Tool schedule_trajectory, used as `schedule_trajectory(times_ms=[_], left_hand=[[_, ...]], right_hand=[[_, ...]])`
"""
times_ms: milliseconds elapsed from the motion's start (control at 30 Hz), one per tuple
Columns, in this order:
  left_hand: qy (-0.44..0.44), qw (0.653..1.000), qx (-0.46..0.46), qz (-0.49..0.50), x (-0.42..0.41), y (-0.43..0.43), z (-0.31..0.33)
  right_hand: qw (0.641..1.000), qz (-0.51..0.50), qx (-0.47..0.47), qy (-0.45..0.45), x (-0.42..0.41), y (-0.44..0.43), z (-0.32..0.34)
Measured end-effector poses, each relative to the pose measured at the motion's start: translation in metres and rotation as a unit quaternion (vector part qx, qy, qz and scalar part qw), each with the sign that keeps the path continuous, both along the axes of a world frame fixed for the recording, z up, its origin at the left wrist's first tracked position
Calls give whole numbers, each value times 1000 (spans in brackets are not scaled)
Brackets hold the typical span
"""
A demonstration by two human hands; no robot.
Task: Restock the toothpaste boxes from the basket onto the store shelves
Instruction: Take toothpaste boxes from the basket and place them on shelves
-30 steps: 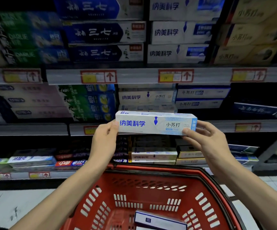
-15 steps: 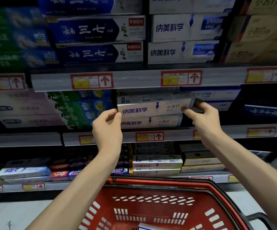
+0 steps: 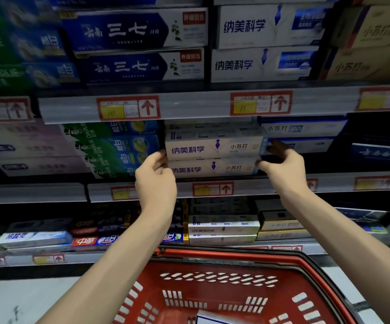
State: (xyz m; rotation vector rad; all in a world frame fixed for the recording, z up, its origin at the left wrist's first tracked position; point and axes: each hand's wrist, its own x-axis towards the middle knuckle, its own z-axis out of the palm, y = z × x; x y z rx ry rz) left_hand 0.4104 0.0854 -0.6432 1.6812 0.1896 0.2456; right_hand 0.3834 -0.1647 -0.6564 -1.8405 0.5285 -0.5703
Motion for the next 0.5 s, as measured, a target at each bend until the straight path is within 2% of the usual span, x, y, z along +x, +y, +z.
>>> schedule_trajectory(times_ms=[133,233,400,500], left_hand=[[31,999,-44,-5,-20,13,12],[99,990,-82,-54,-41,23,19],[213,958,-92,-171,-89,40,16],[267,933,-66,-233,-117,44,4]], right_hand=[[999,8,-25,30,-39,9,16],[997,42,-24,55,-83,21,30],[980,143,17,140,-165,48,30],[964,166,80,189,-197,57,16]])
